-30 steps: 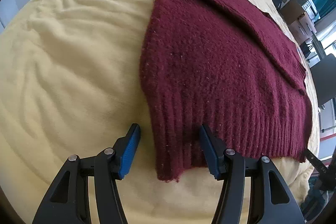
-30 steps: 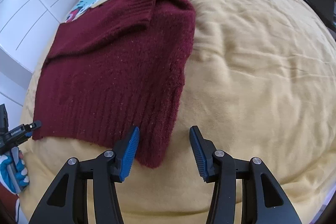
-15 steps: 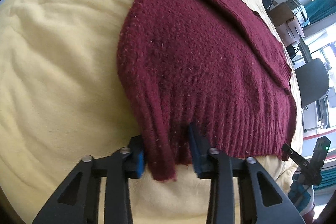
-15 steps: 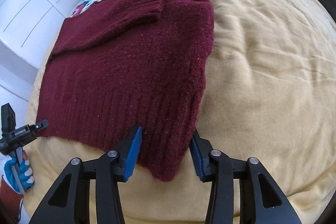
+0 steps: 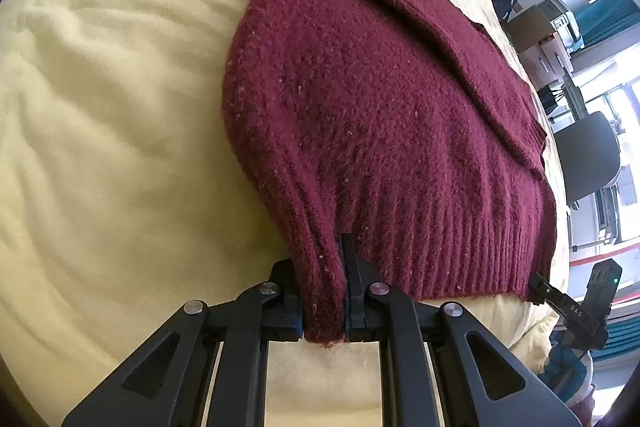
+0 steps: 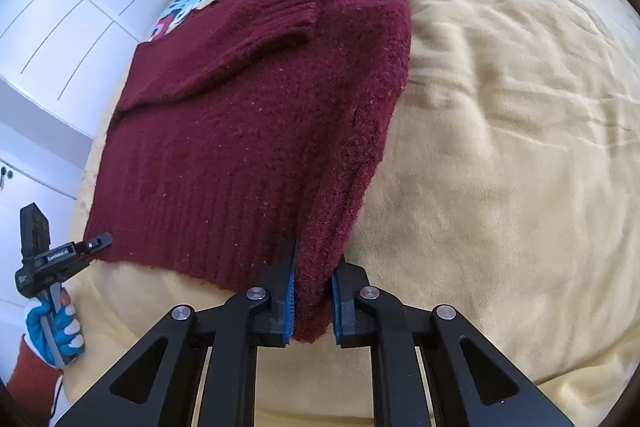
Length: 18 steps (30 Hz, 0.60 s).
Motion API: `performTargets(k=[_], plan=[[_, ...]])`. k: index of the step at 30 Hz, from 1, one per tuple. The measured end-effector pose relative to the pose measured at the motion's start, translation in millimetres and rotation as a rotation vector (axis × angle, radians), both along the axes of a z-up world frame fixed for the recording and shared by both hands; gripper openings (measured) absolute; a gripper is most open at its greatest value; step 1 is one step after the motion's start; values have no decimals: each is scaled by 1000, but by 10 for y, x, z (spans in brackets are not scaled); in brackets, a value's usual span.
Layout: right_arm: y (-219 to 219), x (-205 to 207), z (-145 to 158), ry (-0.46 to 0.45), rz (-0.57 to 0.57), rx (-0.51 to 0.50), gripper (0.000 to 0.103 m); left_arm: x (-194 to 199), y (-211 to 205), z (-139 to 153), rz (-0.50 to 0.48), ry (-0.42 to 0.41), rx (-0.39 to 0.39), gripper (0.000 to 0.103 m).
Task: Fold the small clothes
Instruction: 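Close both tools on the ribbed hem of the sweater, then lift the hem with both tools and fold it toward the collar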
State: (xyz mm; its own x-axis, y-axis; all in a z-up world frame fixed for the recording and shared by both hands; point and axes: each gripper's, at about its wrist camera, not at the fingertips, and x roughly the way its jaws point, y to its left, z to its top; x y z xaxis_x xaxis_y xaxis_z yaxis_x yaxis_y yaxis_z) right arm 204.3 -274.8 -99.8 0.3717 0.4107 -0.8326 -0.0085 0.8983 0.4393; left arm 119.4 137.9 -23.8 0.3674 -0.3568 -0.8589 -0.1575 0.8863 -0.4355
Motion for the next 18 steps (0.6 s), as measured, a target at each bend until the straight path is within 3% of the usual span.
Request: performTargets(k=[9,18], plan=[[-79,-19,186,-43,1,27,12,66,-35,189,-6,-39,-7,10],[-139,143,590,-130,-25,84,11,233,6,589,-14,-125,-43,10]])
